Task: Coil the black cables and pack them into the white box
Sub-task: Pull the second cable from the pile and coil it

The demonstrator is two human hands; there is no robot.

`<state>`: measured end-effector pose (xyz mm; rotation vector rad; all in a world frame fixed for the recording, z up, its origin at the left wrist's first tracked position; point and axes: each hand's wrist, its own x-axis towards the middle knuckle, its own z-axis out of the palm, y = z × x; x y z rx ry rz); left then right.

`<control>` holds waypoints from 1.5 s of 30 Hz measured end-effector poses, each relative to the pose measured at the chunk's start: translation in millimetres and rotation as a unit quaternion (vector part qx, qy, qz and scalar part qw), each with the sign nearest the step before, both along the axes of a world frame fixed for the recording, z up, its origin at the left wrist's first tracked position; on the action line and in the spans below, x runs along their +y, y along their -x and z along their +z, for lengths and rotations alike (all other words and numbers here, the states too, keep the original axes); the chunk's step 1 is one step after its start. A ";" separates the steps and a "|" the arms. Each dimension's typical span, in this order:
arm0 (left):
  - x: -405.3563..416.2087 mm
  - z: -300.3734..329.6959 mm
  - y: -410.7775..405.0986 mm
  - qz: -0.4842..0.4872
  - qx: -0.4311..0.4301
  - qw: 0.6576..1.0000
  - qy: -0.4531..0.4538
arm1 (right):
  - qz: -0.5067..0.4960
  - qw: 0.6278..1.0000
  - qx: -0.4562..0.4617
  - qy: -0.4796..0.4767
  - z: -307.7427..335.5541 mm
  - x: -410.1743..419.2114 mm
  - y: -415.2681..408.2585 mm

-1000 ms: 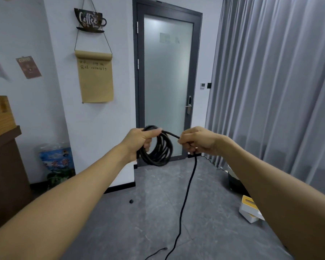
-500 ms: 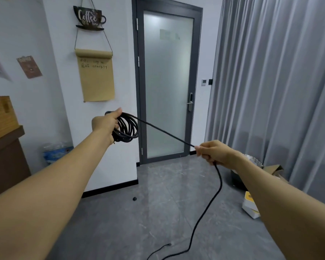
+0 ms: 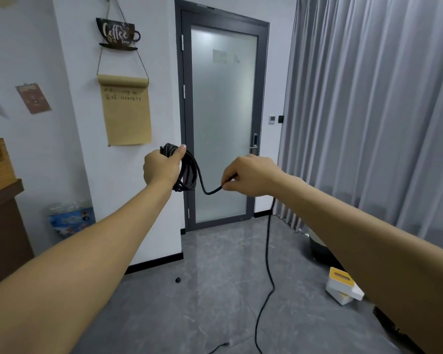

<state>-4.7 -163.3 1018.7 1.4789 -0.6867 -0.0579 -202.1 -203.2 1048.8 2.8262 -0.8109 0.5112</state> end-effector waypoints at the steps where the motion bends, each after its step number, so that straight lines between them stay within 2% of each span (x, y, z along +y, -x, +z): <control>1: -1.6 -1.0 2.8 -0.005 -0.001 1.000 -0.003 | 0.024 0.999 -0.006 -0.036 3.9 2.9 -1.7; 4: -5.5 -4.5 17.1 -0.037 -0.006 0.999 -0.018 | 0.100 0.982 -0.072 -0.145 11.4 5.6 -5.8; 6: -6.3 -6.1 30.5 -0.080 0.003 0.997 -0.023 | 0.129 0.970 -0.106 -0.179 12.9 6.0 -7.3; 10: 0.9 -5.0 57.1 -0.195 0.027 0.980 -0.029 | 0.134 0.955 -0.172 -0.199 7.6 1.0 -6.3; 14: 9.2 -3.6 75.8 -0.304 0.113 0.946 -0.019 | 0.114 0.931 -0.272 -0.215 0.1 -4.5 -1.7; 17: 9.9 -2.3 82.9 -0.348 0.158 0.924 -0.017 | 0.076 0.917 -0.331 -0.208 -0.8 -7.3 1.1; 21: 11.9 -5.7 84.3 -0.388 0.141 0.909 -0.056 | -0.026 0.951 -0.270 -0.146 3.7 -17.7 9.3; 25: 18.3 -4.6 86.0 -0.446 0.152 0.877 -0.094 | -0.031 0.953 -0.220 -0.204 8.1 -22.5 16.4; 28: 20.5 -4.3 85.4 -0.455 0.147 0.872 -0.106 | 0.007 0.949 -0.187 -0.254 8.8 -25.0 20.8; 31: 22.6 -7.2 83.9 -0.464 0.125 0.870 -0.111 | 0.041 0.924 -0.182 -0.334 7.3 -27.4 27.1; 34: 23.3 -10.8 82.5 -0.457 0.147 0.871 -0.102 | 0.058 0.897 -0.202 -0.388 6.7 -28.6 31.2; 42: 30.1 -10.2 59.7 -0.384 0.225 0.896 -0.008 | 0.045 0.810 -0.293 -0.505 -19.0 -41.7 43.0; 45: 32.3 -8.0 48.9 -0.343 0.253 0.903 0.054 | 0.008 0.802 -0.322 -0.503 -33.4 -47.0 49.3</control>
